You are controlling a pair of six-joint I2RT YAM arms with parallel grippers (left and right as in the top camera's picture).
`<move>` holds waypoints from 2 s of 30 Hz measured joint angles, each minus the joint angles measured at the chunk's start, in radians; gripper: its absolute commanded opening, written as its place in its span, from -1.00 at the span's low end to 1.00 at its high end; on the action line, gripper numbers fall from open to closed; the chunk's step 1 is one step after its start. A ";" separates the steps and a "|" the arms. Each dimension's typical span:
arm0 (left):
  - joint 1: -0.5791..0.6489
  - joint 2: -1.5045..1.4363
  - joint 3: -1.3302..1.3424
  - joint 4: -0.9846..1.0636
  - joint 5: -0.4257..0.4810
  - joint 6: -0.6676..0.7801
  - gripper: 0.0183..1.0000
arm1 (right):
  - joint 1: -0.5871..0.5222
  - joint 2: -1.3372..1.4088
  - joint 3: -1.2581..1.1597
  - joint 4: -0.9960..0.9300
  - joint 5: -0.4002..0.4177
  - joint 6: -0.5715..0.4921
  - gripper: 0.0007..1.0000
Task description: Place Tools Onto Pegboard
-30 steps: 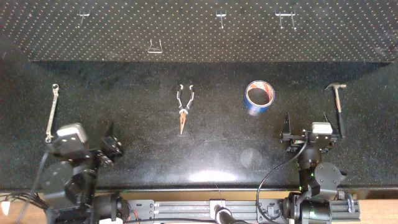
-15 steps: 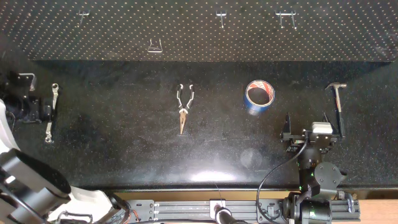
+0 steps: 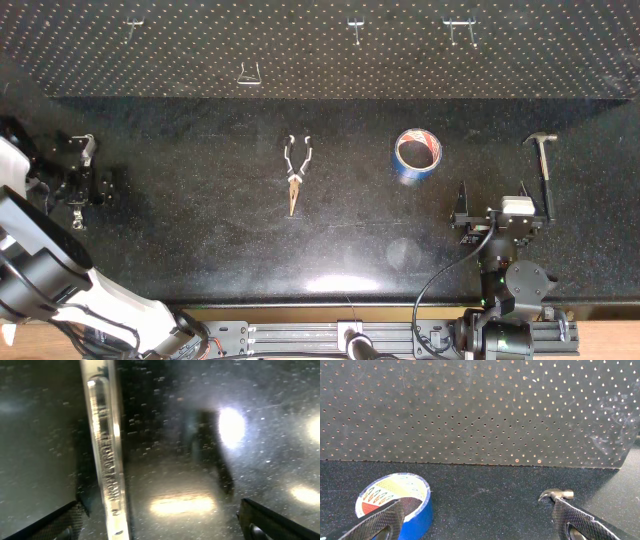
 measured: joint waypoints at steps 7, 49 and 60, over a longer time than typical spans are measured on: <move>-0.013 0.000 -0.005 0.046 -0.067 -0.002 0.99 | 0.000 0.000 0.000 0.000 0.000 0.000 0.95; -0.631 -0.741 -0.669 1.017 -0.247 -0.729 -0.98 | -0.001 -0.001 0.000 0.000 0.000 0.000 0.95; -0.631 -0.648 -0.631 1.077 -0.246 -0.729 -0.98 | -0.001 -0.001 0.000 0.000 0.000 0.000 0.95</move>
